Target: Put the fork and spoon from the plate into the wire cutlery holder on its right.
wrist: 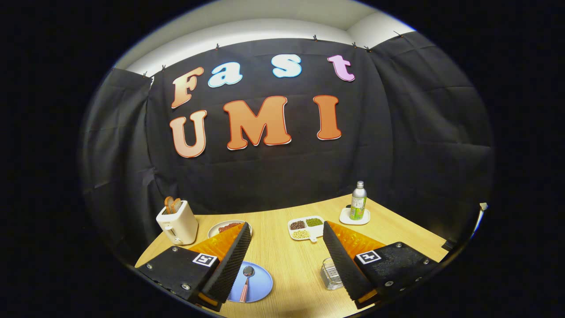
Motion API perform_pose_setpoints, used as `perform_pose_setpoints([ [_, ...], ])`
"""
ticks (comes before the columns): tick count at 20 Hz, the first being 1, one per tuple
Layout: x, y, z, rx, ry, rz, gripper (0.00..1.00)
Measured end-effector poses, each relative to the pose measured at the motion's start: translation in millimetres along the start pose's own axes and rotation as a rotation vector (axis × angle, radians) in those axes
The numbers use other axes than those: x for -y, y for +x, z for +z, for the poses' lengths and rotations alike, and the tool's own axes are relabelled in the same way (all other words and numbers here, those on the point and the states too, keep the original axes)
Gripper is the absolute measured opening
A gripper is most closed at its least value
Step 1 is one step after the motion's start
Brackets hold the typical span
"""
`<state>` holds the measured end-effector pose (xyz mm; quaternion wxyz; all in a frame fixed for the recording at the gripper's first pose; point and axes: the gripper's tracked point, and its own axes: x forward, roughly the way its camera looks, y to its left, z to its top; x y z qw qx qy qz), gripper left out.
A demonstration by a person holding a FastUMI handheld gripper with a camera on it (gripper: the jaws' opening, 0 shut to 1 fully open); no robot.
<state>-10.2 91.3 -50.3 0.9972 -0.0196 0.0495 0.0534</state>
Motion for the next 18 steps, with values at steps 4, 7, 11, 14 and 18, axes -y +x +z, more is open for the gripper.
perform_pose_setpoints([
  [4,-29,7,-30,-0.041,-0.053,0.03,0.99],
  [7,-54,10,-71,-0.098,-0.099,0.082,0.98],
  [11,-76,16,-137,-0.208,-0.109,0.132,0.99],
  [14,-83,19,-175,-0.267,-0.128,0.142,0.99],
  [18,-89,27,-210,-0.32,-0.167,0.145,0.95],
])
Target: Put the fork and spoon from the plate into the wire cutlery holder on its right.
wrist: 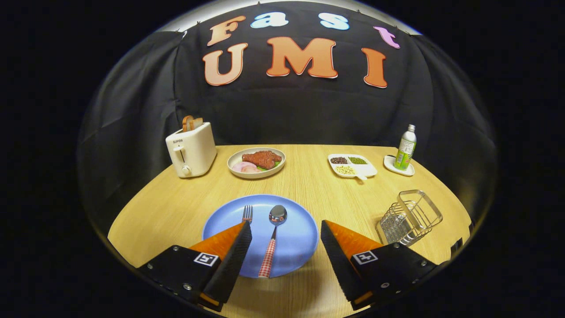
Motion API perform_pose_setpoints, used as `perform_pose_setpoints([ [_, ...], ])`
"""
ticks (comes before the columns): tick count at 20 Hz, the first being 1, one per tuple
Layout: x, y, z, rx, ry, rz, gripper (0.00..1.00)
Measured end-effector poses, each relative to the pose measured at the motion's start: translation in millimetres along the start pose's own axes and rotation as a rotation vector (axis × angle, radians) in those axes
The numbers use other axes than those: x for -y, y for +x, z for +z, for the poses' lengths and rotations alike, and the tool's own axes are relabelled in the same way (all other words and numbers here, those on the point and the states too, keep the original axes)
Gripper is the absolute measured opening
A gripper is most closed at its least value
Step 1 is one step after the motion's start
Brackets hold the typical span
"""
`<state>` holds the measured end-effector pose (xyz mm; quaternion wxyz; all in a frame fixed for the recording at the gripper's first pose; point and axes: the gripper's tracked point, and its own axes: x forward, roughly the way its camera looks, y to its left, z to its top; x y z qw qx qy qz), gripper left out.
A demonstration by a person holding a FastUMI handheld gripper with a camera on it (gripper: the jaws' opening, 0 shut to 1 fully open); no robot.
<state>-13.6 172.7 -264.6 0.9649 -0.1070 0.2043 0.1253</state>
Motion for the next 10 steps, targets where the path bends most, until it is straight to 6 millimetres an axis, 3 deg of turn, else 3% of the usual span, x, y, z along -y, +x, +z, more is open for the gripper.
perform_pose_setpoints([
  [5,-15,19,-25,-0.077,0.004,0.031,0.76],
  [10,-12,31,-45,-0.138,-0.001,0.001,0.55],
])
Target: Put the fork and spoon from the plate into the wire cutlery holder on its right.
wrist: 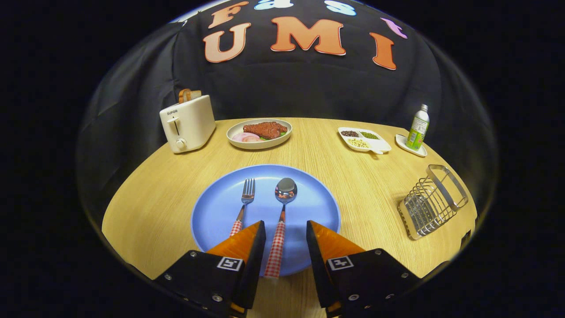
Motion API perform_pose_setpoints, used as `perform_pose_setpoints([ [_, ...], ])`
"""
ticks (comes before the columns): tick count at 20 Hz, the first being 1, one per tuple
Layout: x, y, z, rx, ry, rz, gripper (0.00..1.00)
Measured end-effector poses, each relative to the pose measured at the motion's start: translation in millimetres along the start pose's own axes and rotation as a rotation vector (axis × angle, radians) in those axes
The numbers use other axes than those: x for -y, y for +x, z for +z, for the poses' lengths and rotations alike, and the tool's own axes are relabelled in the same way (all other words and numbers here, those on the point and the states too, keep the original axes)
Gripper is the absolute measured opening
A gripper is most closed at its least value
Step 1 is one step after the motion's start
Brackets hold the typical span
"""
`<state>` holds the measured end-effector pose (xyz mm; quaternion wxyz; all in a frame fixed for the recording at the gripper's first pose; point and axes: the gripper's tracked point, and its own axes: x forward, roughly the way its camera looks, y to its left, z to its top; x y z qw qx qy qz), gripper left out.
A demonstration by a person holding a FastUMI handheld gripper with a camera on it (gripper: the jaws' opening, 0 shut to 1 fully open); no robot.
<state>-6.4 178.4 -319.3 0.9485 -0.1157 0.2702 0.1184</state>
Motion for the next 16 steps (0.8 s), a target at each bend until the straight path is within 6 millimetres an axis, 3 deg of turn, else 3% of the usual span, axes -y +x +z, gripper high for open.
perform_pose_setpoints([
  [6,-5,9,-12,-0.051,-0.02,0.0,0.36],
  [9,-3,8,-11,-0.06,-0.014,-0.015,0.14],
  [12,3,2,2,-0.051,0.0,-0.005,0.1],
  [16,22,-22,30,-0.05,0.012,0.026,0.1],
])
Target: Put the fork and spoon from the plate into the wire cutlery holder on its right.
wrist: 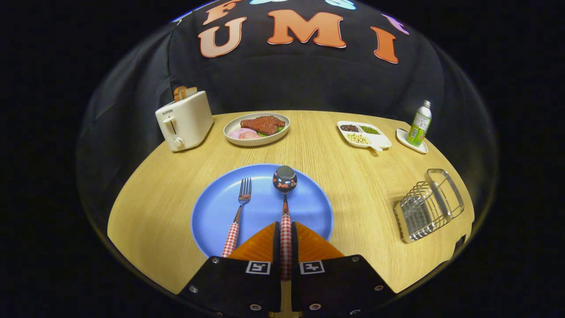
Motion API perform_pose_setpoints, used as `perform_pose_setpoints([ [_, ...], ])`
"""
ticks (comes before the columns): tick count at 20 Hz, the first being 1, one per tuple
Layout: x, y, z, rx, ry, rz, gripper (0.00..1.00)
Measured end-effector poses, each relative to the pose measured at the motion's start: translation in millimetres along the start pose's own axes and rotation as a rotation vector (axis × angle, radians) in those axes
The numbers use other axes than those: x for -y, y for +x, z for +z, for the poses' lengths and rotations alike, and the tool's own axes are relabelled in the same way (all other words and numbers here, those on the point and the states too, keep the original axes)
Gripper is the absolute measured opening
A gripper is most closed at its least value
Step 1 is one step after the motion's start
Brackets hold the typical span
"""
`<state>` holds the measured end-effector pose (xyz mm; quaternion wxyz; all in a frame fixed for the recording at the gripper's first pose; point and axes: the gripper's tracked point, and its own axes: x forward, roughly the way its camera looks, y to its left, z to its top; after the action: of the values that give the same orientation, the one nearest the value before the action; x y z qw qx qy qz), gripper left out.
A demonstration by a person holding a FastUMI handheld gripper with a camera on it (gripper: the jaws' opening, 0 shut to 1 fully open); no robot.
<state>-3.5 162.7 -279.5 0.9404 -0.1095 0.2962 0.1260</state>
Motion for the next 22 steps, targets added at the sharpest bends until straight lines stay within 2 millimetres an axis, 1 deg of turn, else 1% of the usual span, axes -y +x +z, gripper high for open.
perform_pose_setpoints([
  [5,49,-39,32,-0.033,0.013,0.014,0.1],
  [9,105,-70,47,-0.066,-0.019,-0.007,0.1],
  [11,130,-85,53,-0.089,-0.03,-0.01,0.1],
  [13,148,-98,54,-0.126,-0.025,0.001,0.1],
  [14,157,-102,52,-0.151,-0.023,0.005,0.09],
  [18,195,-113,42,-0.235,-0.051,-0.026,0.1],
  [20,203,-114,39,-0.271,-0.049,-0.023,0.1],
  [22,210,-116,30,-0.33,-0.073,-0.016,0.1],
])
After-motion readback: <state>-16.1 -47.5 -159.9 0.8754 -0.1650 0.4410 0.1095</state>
